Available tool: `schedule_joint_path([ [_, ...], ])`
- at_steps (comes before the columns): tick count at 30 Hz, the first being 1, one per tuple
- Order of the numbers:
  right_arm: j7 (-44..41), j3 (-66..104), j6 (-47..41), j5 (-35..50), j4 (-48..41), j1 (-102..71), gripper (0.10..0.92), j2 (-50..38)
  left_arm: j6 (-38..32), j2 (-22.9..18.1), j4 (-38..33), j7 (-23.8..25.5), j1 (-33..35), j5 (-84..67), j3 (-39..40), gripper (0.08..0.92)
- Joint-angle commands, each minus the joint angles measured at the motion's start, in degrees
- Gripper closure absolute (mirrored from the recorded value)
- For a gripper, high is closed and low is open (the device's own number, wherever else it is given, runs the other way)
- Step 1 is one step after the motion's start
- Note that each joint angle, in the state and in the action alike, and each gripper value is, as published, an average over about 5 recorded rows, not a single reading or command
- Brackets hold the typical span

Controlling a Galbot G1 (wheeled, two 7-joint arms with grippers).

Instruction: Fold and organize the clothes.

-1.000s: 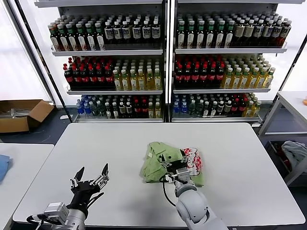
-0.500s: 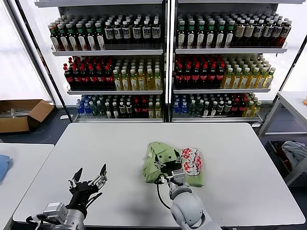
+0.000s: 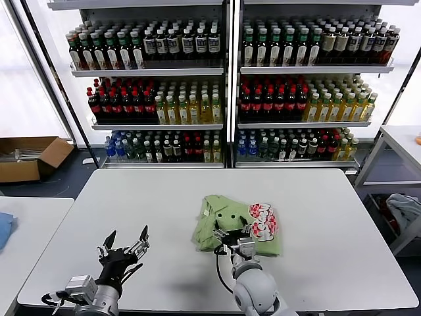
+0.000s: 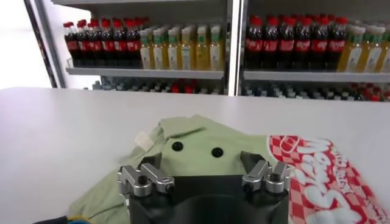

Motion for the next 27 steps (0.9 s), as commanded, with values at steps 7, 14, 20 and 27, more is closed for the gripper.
schedule_joint_path([
  [7, 0.3, 1.2, -0.2, 3.6, -3.7, 0.0, 0.203, 1.9, 0.0, 0.4, 0.8, 0.1, -0.2, -0.3, -0.3, 0.177],
  [14, -0.2, 1.9, 1.3, 4.7, 2.2, 0.3, 0.203, 1.4, -0.2, 0.3, 0.4, 0.1, -0.2, -0.1, -0.5, 0.177],
  [20, -0.9, 3.7, 2.7, 5.3, 12.9, -0.2, 0.203, -1.0, -1.3, -0.3, -0.6, 0.2, -0.2, 1.8, -0.5, 0.177],
  [27, -1.0, 11.6, 1.1, 2.8, 21.5, -8.8, 0.203, -11.8, -3.3, -1.3, -1.8, 0.1, 0.1, 2.5, -1.1, 0.177],
])
